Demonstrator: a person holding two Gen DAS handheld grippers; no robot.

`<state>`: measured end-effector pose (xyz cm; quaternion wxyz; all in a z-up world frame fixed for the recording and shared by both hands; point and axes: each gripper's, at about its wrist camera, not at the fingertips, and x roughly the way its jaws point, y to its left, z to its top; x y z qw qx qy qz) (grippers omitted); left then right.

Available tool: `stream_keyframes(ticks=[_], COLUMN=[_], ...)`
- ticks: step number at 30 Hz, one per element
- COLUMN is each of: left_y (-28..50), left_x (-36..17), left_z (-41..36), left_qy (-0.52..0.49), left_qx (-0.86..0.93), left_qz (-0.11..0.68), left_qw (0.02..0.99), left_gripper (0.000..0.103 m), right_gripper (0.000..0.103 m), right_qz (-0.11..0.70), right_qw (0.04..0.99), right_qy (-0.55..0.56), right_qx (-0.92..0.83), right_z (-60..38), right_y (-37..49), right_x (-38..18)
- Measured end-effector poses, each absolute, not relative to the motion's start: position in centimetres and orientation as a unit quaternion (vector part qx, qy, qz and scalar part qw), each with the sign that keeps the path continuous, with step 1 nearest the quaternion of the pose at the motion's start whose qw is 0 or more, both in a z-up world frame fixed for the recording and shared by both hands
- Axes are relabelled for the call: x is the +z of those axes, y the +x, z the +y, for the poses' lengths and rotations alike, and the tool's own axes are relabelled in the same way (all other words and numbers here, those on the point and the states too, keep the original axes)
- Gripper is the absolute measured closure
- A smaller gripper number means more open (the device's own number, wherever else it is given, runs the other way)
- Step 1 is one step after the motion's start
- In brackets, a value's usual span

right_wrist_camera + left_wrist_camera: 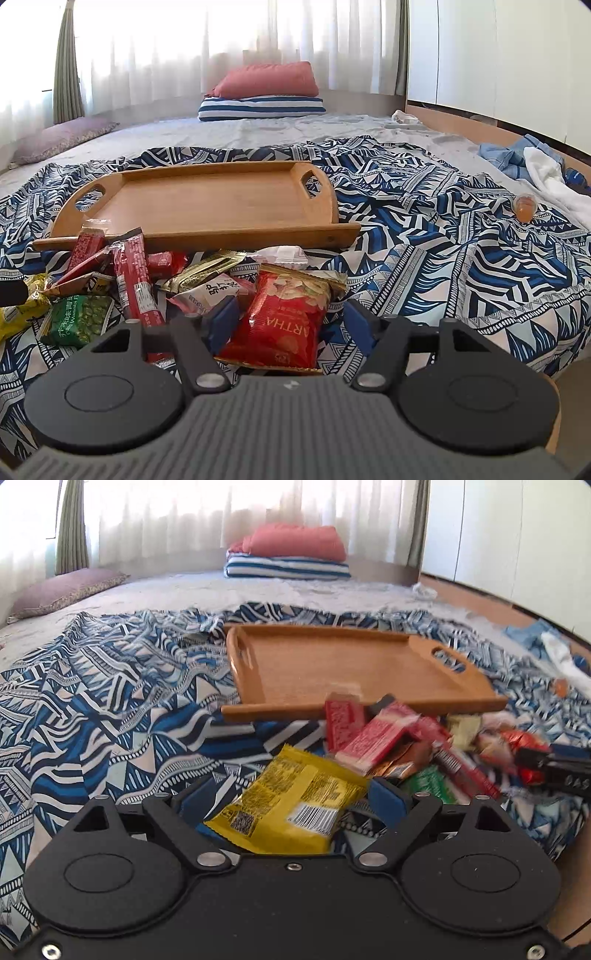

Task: Organize snacks
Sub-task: 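Grasp the yellow biscuit packet with the left tool while the right tool grasps the red chip bag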

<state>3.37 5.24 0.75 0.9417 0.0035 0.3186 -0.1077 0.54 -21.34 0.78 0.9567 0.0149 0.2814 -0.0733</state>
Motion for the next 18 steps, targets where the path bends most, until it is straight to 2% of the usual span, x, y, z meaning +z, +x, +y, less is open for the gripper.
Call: stream_keyframes(ticks=[3, 5, 7, 9, 10, 12, 14, 18], left_y=[4.2, 4.1, 4.0, 3.7, 3.6, 3.4, 3.0, 2.0], left_x=[-0.8, -1.3, -1.1, -0.7, -0.5, 0.1, 0.6, 1.8], left_z=[4.8, 4.4, 4.1, 4.2, 4.2, 4.5, 4.7, 4.8], left_qy=[0.019, 0.037, 0.034, 0.028, 0.023, 0.001, -0.018, -0.032], left_qx=[-0.109, -0.103, -0.098, -0.097, -0.097, -0.102, -0.105, -0.103], left_qz=[0.343, 0.333, 0.335, 0.335, 0.336, 0.342, 0.342, 0.325], left_qw=[0.933, 0.937, 0.936, 0.937, 0.936, 0.934, 0.934, 0.940], left_gripper=[0.019, 0.020, 0.026, 0.041, 0.044, 0.046, 0.047, 0.048], right_gripper=[0.028, 0.028, 0.029, 0.031, 0.032, 0.037, 0.048, 0.053], right_qz=[0.280, 0.280, 0.281, 0.284, 0.286, 0.290, 0.295, 0.296], right_qw=[0.957, 0.957, 0.956, 0.956, 0.955, 0.954, 0.953, 0.953], right_qy=[0.007, 0.010, 0.014, 0.019, 0.021, 0.025, 0.030, 0.036], right_qx=[-0.077, -0.078, -0.078, -0.076, -0.074, -0.070, -0.063, -0.061], right_z=[-21.0, -21.1, -21.1, -21.2, -21.3, -21.3, -21.4, -21.4], right_y=[0.4, 0.3, 0.3, 0.4, 0.5, 0.7, 0.9, 0.7], right_x=[0.8, 0.8, 0.7, 0.7, 0.7, 0.6, 0.5, 0.7])
